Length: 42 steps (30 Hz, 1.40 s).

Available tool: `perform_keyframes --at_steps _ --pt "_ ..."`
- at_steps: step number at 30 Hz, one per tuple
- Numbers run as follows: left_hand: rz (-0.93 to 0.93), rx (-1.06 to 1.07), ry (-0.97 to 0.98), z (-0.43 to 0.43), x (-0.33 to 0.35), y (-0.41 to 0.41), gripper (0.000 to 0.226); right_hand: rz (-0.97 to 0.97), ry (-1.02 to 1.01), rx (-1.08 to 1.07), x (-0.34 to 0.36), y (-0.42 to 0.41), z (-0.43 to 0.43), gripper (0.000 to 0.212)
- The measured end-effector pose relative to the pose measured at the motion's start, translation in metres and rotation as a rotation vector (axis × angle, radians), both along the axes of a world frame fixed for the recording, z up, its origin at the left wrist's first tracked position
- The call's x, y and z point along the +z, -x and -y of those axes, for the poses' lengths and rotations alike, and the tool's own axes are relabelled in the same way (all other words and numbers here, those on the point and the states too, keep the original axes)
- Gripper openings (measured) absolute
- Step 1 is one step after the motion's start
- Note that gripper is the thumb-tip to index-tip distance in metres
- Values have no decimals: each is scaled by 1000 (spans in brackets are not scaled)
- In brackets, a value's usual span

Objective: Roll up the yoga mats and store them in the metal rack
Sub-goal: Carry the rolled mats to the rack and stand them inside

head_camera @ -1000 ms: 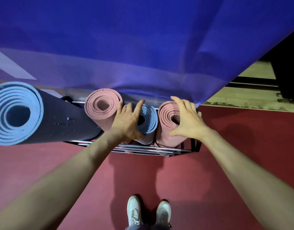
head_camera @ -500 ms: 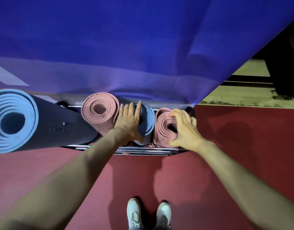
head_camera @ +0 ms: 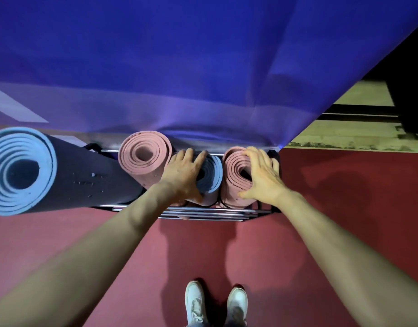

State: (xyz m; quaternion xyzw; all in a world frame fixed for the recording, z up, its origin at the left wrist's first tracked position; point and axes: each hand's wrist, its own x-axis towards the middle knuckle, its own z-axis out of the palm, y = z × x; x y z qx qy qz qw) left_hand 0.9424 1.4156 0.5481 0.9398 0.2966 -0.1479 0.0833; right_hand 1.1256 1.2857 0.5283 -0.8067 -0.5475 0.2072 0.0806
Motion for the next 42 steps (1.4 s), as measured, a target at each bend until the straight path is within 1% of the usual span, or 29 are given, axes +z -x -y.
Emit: perform_keyframes --at_steps 3,5,7,12,14,16,19,22,24,26,28,32,36,39,42 --pt "44 98 101 -1 -10 3 134 19 29 -1 2 8 -5 122" --pt "62 126 135 0 -12 4 137 12 84 -7 6 8 -7 132" --pt "77 135 135 3 -14 3 137 -35 120 -8 9 6 -7 140" --pt "107 146 125 12 -18 4 144 -184 131 -2 22 -10 3 146" --pt "204 180 142 19 -21 13 139 -242 96 -56 19 -15 10 147" --pt "290 224 157 31 -28 22 127 -260 88 -88 12 -14 19 143" --pt "272 262 197 47 -34 26 114 -243 67 -90 7 -8 28 136" --pt "325 280 211 47 -38 23 103 -212 67 -105 11 -7 28 134" --pt "331 252 229 42 -32 22 103 -186 97 -105 15 -7 25 132" --pt "285 242 267 38 -22 24 103 -176 118 -92 22 -6 22 127" --pt "317 243 278 35 -9 28 104 -165 117 -63 31 -3 17 118" --pt "407 328 249 17 6 40 99 -118 53 -2 41 9 -5 99" --pt "450 345 238 -11 14 59 93 -164 -14 75 44 37 -46 89" --pt "456 403 241 -31 16 74 99 -206 -19 87 42 64 -77 88" --pt "470 503 214 -50 9 88 108 -228 34 86 36 90 -106 99"
